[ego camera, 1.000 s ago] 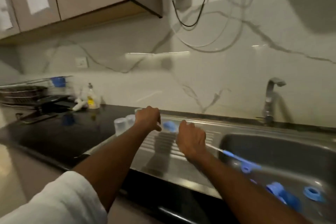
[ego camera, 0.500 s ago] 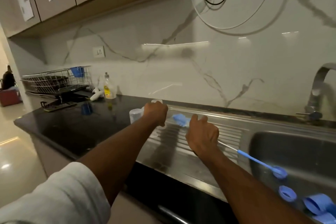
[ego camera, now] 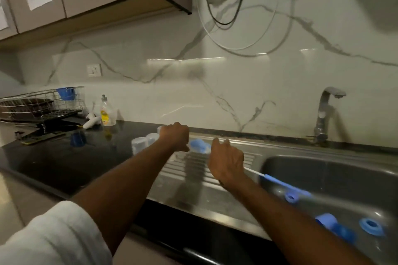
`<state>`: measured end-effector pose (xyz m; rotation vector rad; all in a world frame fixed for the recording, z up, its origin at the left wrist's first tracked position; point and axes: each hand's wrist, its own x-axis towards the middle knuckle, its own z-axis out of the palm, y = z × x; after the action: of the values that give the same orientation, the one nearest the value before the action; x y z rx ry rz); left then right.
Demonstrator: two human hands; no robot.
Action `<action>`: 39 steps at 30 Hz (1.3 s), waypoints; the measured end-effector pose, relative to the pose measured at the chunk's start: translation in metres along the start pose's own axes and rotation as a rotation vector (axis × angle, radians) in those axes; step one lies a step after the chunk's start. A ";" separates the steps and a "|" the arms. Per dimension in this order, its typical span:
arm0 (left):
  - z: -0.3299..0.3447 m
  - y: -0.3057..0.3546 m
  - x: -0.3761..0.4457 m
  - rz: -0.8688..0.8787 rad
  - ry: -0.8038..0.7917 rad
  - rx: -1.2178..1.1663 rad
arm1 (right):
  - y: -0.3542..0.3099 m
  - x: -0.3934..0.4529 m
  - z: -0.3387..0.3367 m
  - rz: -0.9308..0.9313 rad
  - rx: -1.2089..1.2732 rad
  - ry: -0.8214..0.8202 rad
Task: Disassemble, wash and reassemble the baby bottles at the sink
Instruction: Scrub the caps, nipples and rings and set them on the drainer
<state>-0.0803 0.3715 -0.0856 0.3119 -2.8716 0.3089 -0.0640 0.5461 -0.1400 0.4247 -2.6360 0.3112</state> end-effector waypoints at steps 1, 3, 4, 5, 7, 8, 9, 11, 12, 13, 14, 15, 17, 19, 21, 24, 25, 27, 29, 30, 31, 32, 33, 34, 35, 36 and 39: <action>-0.006 0.007 -0.003 0.006 0.000 -0.014 | 0.009 -0.002 -0.008 -0.048 -0.037 0.013; -0.018 0.024 -0.008 0.034 0.010 -0.029 | 0.036 -0.006 -0.030 -0.126 -0.118 0.041; -0.023 0.032 -0.010 0.046 0.017 -0.032 | 0.050 -0.006 -0.041 -0.148 -0.152 0.053; -0.030 0.047 -0.010 0.066 0.021 -0.039 | 0.069 -0.007 -0.053 -0.151 -0.182 0.067; -0.037 0.075 -0.010 0.090 0.036 -0.060 | 0.100 -0.005 -0.077 -0.155 -0.232 0.078; -0.042 0.097 -0.009 0.113 0.056 -0.074 | 0.119 -0.005 -0.089 -0.146 -0.253 0.077; -0.044 0.115 -0.008 0.136 0.083 -0.082 | 0.135 -0.005 -0.099 -0.133 -0.266 0.071; -0.048 0.162 -0.008 0.195 0.147 -0.106 | 0.174 -0.012 -0.113 -0.098 -0.284 0.075; -0.048 0.183 -0.011 0.225 0.162 -0.119 | 0.191 -0.017 -0.115 -0.089 -0.293 0.085; -0.046 0.207 -0.013 0.264 0.175 -0.134 | 0.213 -0.024 -0.116 -0.068 -0.308 0.091; -0.042 0.226 -0.015 0.299 0.173 -0.143 | 0.231 -0.029 -0.115 -0.033 -0.306 0.087; -0.038 0.248 -0.016 0.337 0.160 -0.156 | 0.250 -0.035 -0.112 0.018 -0.287 0.072; -0.022 0.285 -0.018 0.401 0.138 -0.179 | 0.284 -0.046 -0.100 0.119 -0.204 0.009; 0.008 0.322 -0.023 0.448 0.102 -0.206 | 0.316 -0.059 -0.078 0.211 -0.140 -0.061; 0.042 0.352 -0.026 0.516 0.023 -0.208 | 0.346 -0.070 -0.054 0.294 -0.127 -0.156; 0.075 0.376 -0.012 0.666 -0.164 -0.147 | 0.382 -0.066 -0.042 0.374 -0.102 -0.190; 0.078 0.381 -0.007 0.704 -0.173 -0.126 | 0.390 -0.062 -0.042 0.391 -0.100 -0.141; 0.077 0.388 0.003 0.723 -0.119 -0.130 | 0.398 -0.056 -0.044 0.424 -0.086 -0.066; 0.080 0.402 0.009 0.803 -0.100 -0.101 | 0.400 -0.054 -0.040 0.446 -0.090 -0.103; 0.083 0.411 0.008 0.838 -0.113 -0.087 | 0.402 -0.055 -0.037 0.464 -0.096 -0.132; 0.086 0.420 0.010 0.869 -0.137 -0.049 | 0.404 -0.057 -0.035 0.487 -0.102 -0.148; 0.087 0.428 0.008 0.913 -0.130 -0.010 | 0.406 -0.059 -0.035 0.507 -0.104 -0.148; 0.085 0.435 0.004 0.944 -0.153 0.025 | 0.409 -0.061 -0.035 0.525 -0.102 -0.146; 0.083 0.441 0.003 0.978 -0.147 0.035 | 0.411 -0.062 -0.036 0.537 -0.097 -0.140; 0.079 0.449 0.002 0.998 -0.148 0.014 | 0.414 -0.063 -0.038 0.548 -0.094 -0.132; 0.080 0.458 0.004 1.014 -0.137 0.032 | 0.415 -0.065 -0.039 0.555 -0.091 -0.127; 0.090 0.496 0.017 1.014 -0.128 -0.038 | 0.418 -0.067 -0.043 0.573 -0.087 -0.107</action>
<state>-0.2314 0.8210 -0.2572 -1.1958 -2.8921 0.3938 -0.1346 0.9619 -0.1950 -0.3647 -2.8167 0.3528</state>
